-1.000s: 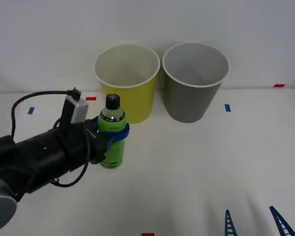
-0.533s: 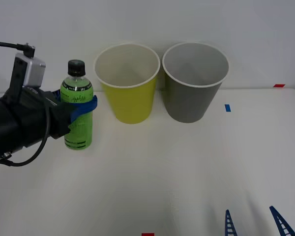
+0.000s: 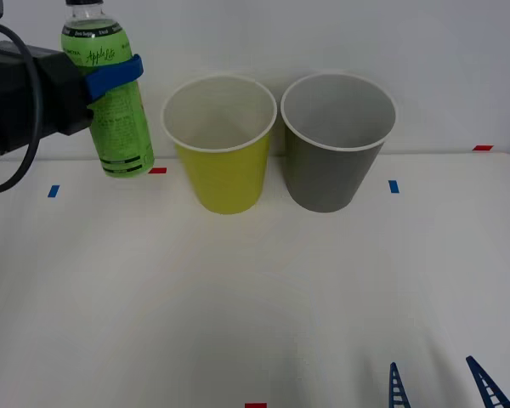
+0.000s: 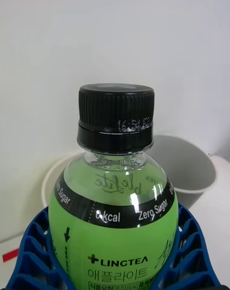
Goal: Put cans in the gray bin and PET bottles in the light green bin.
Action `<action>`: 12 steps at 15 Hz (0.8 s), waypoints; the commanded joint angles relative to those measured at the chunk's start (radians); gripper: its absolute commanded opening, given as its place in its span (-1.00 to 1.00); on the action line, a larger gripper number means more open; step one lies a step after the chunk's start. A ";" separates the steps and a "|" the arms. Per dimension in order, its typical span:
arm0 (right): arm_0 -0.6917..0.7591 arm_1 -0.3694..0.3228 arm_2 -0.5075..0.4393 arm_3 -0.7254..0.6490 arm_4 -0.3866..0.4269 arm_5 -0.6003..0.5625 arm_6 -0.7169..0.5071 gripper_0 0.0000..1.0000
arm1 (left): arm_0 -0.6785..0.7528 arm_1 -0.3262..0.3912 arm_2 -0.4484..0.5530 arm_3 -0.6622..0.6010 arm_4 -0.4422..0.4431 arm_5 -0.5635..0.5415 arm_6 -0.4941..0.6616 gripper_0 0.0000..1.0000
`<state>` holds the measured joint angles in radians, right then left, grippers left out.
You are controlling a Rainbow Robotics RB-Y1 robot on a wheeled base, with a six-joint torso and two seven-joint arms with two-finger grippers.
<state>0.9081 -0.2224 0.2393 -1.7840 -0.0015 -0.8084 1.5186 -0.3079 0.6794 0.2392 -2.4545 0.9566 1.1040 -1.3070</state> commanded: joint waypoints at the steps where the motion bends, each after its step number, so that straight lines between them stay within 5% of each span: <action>1: 0.000 0.000 0.000 0.000 0.000 0.000 0.000 1.00 | -0.089 0.000 -0.029 0.078 -0.044 -0.012 -0.008 -1.00; 5: 0.000 0.000 0.000 0.000 0.000 0.000 0.000 1.00 | -0.158 0.000 -0.216 0.138 -0.309 -0.133 0.003 -1.00; 12: 0.000 0.000 0.000 0.000 0.000 0.000 0.000 1.00 | -0.309 -0.009 -0.471 0.417 -0.317 -0.460 0.035 -1.00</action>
<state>0.9081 -0.2224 0.2393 -1.7840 -0.0015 -0.8084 1.5186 -0.5796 0.6732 -0.1861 -2.0895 0.6407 0.6976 -1.2803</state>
